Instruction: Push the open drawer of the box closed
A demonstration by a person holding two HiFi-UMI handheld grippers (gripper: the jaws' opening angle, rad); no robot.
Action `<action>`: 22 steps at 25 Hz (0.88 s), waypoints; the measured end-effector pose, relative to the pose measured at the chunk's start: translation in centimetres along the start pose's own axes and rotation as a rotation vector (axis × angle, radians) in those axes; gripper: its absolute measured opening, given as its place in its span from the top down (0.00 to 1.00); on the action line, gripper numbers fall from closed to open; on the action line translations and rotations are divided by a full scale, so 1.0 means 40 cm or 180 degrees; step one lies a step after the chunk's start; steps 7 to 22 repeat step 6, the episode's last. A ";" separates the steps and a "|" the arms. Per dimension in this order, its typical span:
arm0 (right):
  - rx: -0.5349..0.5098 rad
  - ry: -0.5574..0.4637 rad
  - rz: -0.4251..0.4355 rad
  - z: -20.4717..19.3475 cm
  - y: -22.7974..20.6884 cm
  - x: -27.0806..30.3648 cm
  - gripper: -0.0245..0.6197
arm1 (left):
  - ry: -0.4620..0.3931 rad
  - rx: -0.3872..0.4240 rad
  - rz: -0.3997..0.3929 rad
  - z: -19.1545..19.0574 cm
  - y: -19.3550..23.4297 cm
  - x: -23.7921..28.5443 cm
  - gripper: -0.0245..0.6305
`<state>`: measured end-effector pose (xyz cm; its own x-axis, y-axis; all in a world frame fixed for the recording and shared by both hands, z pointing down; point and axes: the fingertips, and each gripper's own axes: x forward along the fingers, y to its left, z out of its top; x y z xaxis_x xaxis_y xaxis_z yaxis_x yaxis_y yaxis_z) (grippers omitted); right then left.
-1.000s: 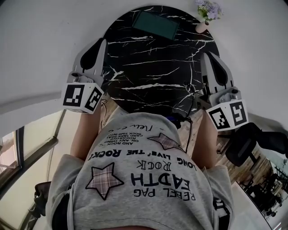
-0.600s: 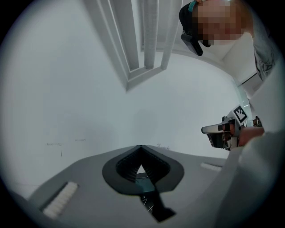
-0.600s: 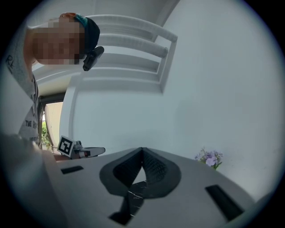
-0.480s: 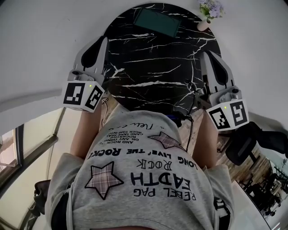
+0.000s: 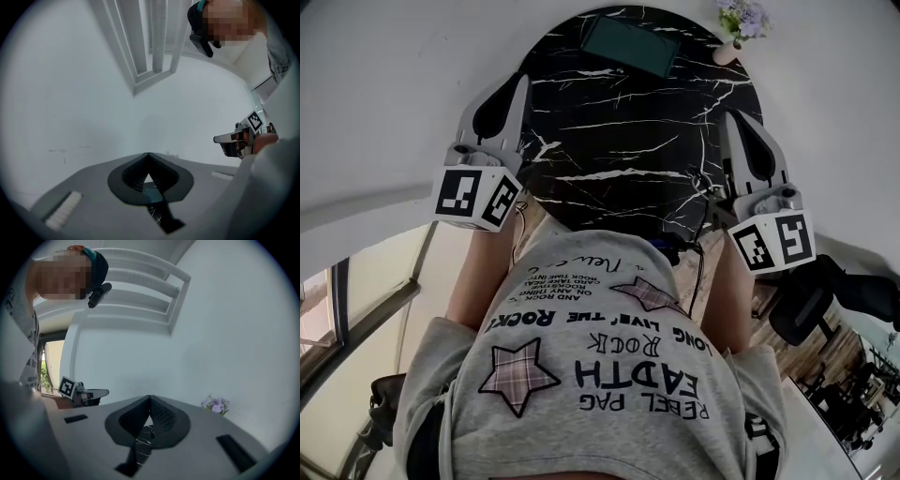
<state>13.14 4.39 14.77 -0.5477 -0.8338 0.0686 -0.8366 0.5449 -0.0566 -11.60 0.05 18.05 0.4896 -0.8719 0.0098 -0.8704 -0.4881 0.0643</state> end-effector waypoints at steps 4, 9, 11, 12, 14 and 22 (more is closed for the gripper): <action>-0.0019 0.0006 -0.0006 -0.004 0.014 -0.003 0.94 | -0.0029 -0.0017 -0.0022 -0.003 -0.003 -0.006 0.95; -0.0029 0.0007 -0.0009 -0.007 0.016 -0.005 0.94 | -0.0033 -0.0020 -0.0030 -0.008 -0.006 -0.007 0.95; -0.0029 0.0007 -0.0009 -0.007 0.016 -0.005 0.94 | -0.0033 -0.0020 -0.0030 -0.008 -0.006 -0.007 0.95; -0.0029 0.0007 -0.0009 -0.007 0.016 -0.005 0.94 | -0.0033 -0.0020 -0.0030 -0.008 -0.006 -0.007 0.95; -0.0029 0.0007 -0.0009 -0.007 0.016 -0.005 0.94 | -0.0033 -0.0020 -0.0030 -0.008 -0.006 -0.007 0.95; -0.0029 0.0007 -0.0009 -0.007 0.016 -0.005 0.94 | -0.0033 -0.0020 -0.0030 -0.008 -0.006 -0.007 0.95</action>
